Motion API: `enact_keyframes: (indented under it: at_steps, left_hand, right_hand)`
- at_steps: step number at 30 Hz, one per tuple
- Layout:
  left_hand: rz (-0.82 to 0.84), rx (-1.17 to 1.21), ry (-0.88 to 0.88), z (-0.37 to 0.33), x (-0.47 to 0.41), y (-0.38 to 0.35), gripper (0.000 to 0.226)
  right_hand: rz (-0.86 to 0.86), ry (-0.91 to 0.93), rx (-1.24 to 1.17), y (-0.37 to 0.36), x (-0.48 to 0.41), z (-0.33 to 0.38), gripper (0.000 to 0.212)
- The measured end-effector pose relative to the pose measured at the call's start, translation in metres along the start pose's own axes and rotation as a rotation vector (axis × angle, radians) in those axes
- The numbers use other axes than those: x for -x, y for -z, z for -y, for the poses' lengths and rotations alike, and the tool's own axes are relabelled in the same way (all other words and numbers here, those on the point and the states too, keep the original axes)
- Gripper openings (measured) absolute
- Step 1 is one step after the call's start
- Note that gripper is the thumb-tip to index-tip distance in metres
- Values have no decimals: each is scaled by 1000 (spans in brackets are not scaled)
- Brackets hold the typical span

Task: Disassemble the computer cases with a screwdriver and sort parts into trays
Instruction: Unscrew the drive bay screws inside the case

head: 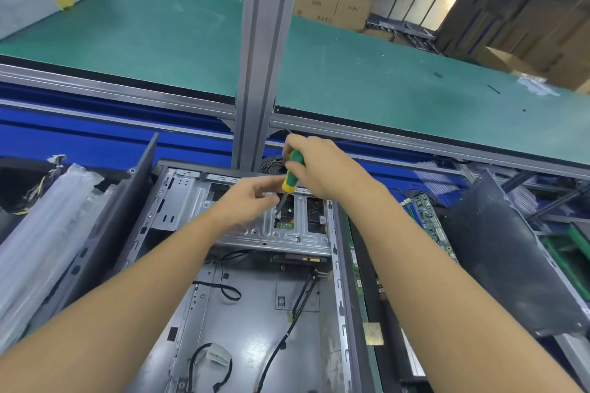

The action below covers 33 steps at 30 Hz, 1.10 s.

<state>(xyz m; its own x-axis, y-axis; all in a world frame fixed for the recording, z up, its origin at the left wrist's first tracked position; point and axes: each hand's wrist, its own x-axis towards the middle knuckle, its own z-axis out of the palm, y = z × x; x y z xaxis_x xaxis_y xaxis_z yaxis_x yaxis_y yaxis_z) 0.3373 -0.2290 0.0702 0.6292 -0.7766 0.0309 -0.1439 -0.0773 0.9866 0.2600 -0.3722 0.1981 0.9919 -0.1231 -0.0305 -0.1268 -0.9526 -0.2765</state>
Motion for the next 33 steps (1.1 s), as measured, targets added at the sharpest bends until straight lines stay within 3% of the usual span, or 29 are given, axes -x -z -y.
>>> enact_keyframes:
  at_steps: [5,8,11,13,15,17,20,25,27,30,33]
  left_hand:
    - [82,62,-11,-11,-7,2,36]
    - [-1,-35,-17,-14,-10,-2,27]
    - [-121,-127,-38,-16,-13,-8,21]
    - [-137,-199,-41,-18,-15,-14,23]
    - [-151,-254,-37,-20,-16,-19,27]
    - [-123,-236,-26,-20,-16,-19,29]
    - [26,-42,-49,-18,-14,-8,26]
    - [40,55,-41,-20,-13,4,26]
    - [-43,-2,-48,-20,-16,2,23]
    - [-155,-102,-3,-21,-21,-4,21]
    - [-164,-225,-12,-24,-25,-10,32]
  right_hand:
    - [169,95,-28,11,2,5,15]
    - [189,77,-107,13,1,7,12]
    - [103,-80,-18,7,1,9,54]
    - [2,-214,111,2,-1,11,64]
    - [-41,-267,164,-2,-4,12,50]
    - [-39,-248,71,-1,-6,14,29]
    - [60,-144,-10,4,-8,14,16]
    - [212,-72,-141,13,-7,15,29]
    - [172,-118,-89,9,-7,18,33]
    - [27,-273,115,4,-9,24,66]
    - [23,-261,132,2,-12,23,41]
